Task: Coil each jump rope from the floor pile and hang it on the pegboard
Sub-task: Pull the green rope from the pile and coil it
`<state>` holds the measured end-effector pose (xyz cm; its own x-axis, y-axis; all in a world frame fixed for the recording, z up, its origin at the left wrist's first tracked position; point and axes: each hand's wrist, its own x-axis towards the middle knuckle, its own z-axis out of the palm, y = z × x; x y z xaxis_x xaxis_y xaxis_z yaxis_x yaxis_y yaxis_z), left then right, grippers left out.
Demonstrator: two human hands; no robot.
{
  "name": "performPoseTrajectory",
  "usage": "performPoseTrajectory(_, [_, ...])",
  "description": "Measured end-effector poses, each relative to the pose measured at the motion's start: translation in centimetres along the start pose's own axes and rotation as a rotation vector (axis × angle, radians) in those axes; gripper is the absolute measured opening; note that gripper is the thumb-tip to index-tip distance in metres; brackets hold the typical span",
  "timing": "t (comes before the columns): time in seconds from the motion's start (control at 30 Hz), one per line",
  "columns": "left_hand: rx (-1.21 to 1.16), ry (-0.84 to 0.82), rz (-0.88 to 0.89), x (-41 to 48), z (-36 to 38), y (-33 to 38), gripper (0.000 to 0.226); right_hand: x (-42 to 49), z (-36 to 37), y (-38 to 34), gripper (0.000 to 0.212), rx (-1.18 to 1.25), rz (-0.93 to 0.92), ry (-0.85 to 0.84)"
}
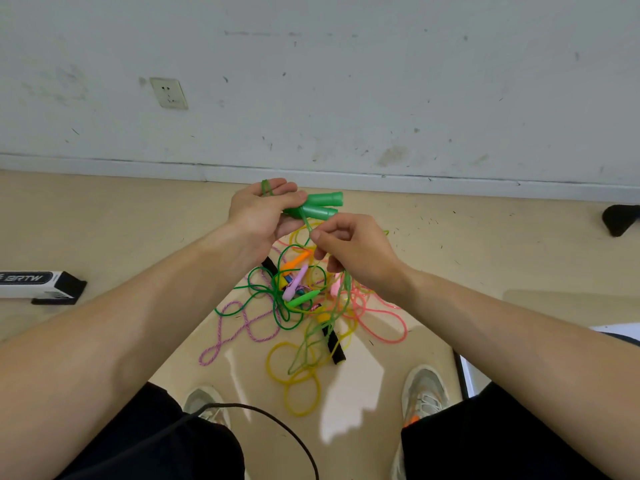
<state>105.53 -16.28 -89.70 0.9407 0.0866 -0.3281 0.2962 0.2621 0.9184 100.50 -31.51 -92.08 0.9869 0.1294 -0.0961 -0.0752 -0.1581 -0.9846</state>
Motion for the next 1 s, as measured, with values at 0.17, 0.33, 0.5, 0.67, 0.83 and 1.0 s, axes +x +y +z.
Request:
performPoseTrajectory(0.17, [-0.059,-0.050,-0.034,-0.1,0.0,0.4,0.042,-0.4,0.6,0.9,0.026,0.028,0.044,-0.074])
performPoseTrajectory(0.33, [0.165,-0.388,-0.045,-0.6,-0.8,2.1,0.032,0.9,-1.7,1.1,0.032,-0.168,0.089,-0.172])
performPoseTrajectory(0.5, [0.495,-0.454,0.082,-1.0,-1.4,2.3,0.037,2.0,-3.8,0.2,0.031,-0.213,0.077,-0.165])
performPoseTrajectory(0.67, [0.715,-0.476,0.219,-0.9,-1.2,1.8,0.040,2.2,-4.3,-0.8,0.017,-0.126,0.131,-0.151])
performPoseTrajectory(0.83, [0.878,-0.510,0.373,-0.8,-0.8,0.6,0.039,1.8,-3.4,-1.5,0.016,0.001,0.223,-0.104])
performPoseTrajectory(1.0, [0.800,-0.345,0.510,-0.2,-0.6,-0.7,0.043,1.4,-2.2,-1.8,0.016,0.304,0.333,0.049])
